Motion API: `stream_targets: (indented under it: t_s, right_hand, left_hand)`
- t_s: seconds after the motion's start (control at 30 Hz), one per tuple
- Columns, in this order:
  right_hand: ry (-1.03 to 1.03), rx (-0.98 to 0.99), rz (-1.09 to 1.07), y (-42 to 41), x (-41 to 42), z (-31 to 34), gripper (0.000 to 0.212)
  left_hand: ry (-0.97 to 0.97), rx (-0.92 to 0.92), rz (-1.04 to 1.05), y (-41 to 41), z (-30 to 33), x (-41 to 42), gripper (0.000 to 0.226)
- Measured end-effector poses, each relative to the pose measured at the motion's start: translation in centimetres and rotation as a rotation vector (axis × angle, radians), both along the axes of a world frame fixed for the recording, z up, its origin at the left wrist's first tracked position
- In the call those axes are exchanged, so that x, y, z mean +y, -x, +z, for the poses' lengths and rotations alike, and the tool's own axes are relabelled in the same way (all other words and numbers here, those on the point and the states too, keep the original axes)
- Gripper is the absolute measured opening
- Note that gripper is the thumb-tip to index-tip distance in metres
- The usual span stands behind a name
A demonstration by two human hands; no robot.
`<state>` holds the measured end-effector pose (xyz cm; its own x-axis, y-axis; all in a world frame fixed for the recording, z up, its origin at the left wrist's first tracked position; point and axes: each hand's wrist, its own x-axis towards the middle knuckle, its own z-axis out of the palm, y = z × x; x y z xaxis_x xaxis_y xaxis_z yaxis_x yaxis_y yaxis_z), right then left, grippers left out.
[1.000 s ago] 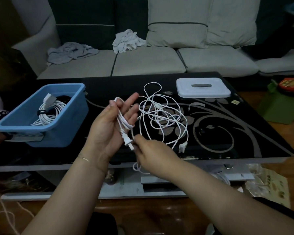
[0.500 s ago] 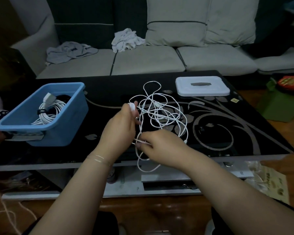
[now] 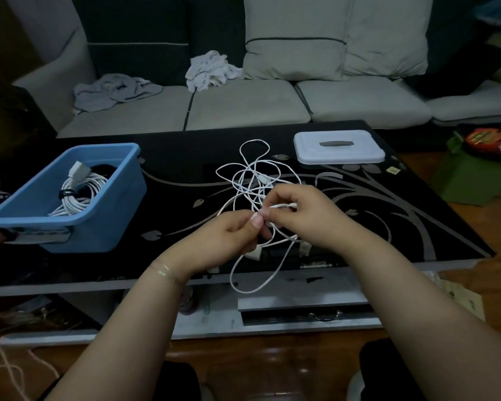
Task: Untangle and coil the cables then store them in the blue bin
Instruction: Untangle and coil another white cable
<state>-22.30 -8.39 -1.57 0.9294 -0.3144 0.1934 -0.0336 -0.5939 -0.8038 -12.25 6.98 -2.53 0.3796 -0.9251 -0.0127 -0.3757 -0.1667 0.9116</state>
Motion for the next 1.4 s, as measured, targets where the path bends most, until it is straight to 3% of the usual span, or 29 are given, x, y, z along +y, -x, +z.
stream_targets:
  t_s: [0.27, 0.37, 0.43, 0.63, 0.77, 0.9, 1.0, 1.14, 1.17, 1.27, 1.4]
  right_hand:
    - [-0.287, -0.192, -0.119, -0.1, 0.0, 0.8, 0.018]
    - [-0.511, -0.147, -0.147, -0.4, -0.7, 0.5, 0.019]
    - [-0.520, -0.069, -0.146, -0.8, -0.3, -0.3, 0.019]
    - [0.068, 0.005, -0.226, -2.1, 2.2, -2.0, 0.026]
    - [0.113, 0.061, -0.193, -2.3, 2.9, -1.7, 0.030]
    - [0.260, 0.065, -0.316, -2.5, 3.1, -1.5, 0.044]
    - [0.050, -0.066, -0.359, -2.6, 2.3, -1.2, 0.054]
    - [-0.319, -0.167, -0.300, -2.7, 1.6, -0.4, 0.052]
    - [-0.280, -0.146, -0.288, -2.5, 1.6, -0.2, 0.052]
    - [0.142, 0.072, -0.216, -2.0, 2.2, -0.1, 0.051]
    - [0.509, 0.285, 0.014, -1.8, 5.1, -0.6, 0.037]
  left_hand:
    - [0.314, 0.384, 0.033, 0.7, 0.4, -0.6, 0.032]
    - [0.426, 0.629, -0.003, 0.7, 0.7, -0.4, 0.033]
    - [0.493, 0.748, 0.006, 0.9, 0.8, -0.4, 0.035]
    - [0.571, 0.872, 0.205, 0.7, 1.3, -0.2, 0.038]
    - [0.617, 0.987, 0.237, 0.8, 1.6, -0.1, 0.039]
    - [0.690, 1.080, 0.269, 0.4, 2.0, 0.1, 0.037]
    - [0.747, 1.149, 0.275, 0.1, 2.3, 0.3, 0.040]
    - [0.749, 1.095, 0.282, 0.3, 2.6, 0.2, 0.041]
    - [0.756, 1.090, 0.282, 0.2, 2.6, 0.2, 0.041]
    - [0.809, 1.094, 0.301, -0.4, 2.7, 0.4, 0.042]
    - [0.815, 1.032, 0.367, -0.9, 2.7, 0.7, 0.036]
